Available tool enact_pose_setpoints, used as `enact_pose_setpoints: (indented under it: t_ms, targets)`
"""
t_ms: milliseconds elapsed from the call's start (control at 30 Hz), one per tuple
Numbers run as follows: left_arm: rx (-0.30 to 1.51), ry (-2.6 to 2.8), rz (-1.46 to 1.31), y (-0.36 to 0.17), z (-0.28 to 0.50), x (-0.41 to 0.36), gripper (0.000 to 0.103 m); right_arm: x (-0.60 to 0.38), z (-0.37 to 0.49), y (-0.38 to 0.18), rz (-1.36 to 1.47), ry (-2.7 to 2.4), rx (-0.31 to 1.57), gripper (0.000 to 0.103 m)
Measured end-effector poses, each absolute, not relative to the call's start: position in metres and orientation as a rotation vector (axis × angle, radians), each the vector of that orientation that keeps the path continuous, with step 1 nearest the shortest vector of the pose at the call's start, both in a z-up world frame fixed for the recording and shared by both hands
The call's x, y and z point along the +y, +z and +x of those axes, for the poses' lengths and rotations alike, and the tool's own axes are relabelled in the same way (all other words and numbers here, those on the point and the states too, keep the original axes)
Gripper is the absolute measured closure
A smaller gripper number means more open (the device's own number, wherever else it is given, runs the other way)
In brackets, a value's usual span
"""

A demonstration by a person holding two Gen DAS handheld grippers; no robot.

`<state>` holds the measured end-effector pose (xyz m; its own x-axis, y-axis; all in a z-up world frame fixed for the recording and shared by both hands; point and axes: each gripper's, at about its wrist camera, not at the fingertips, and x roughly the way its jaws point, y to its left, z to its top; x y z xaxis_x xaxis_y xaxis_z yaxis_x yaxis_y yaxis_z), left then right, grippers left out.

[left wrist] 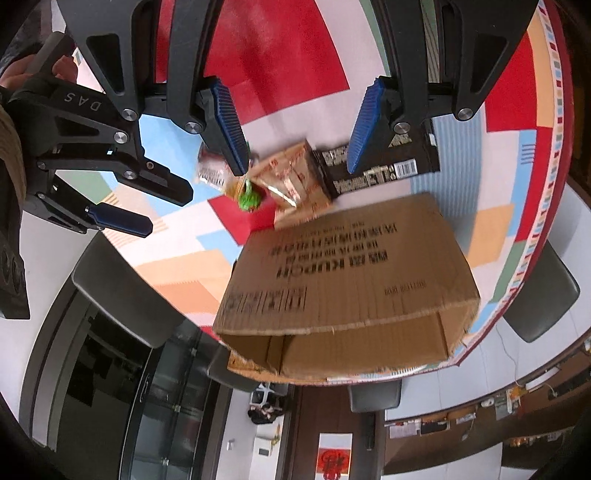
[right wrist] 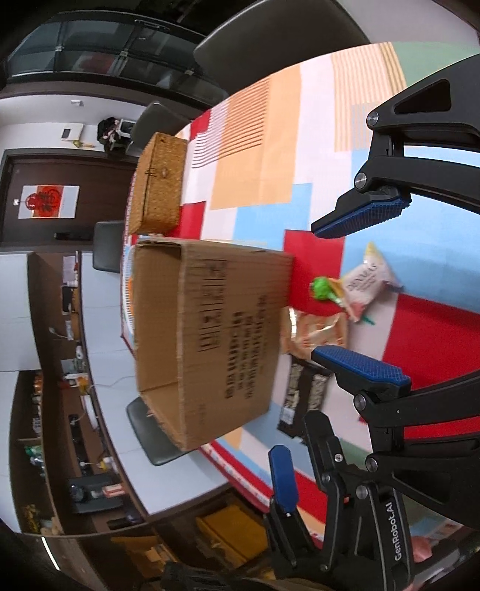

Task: Organize snacks
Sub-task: 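Move both open tools back to the remaining snacks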

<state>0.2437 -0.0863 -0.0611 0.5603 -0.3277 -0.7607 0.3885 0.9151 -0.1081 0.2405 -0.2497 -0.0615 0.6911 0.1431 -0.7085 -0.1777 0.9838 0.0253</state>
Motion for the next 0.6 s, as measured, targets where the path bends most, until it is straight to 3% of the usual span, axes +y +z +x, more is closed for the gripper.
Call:
enact_pose_setpoints:
  t_ms: [600]
  targets:
    - [0.988, -0.412, 0.056, -0.101, 0.271, -0.095, 0.046, -0.255, 0.25, -0.116, -0.065, 0.193, 0.927, 0.042]
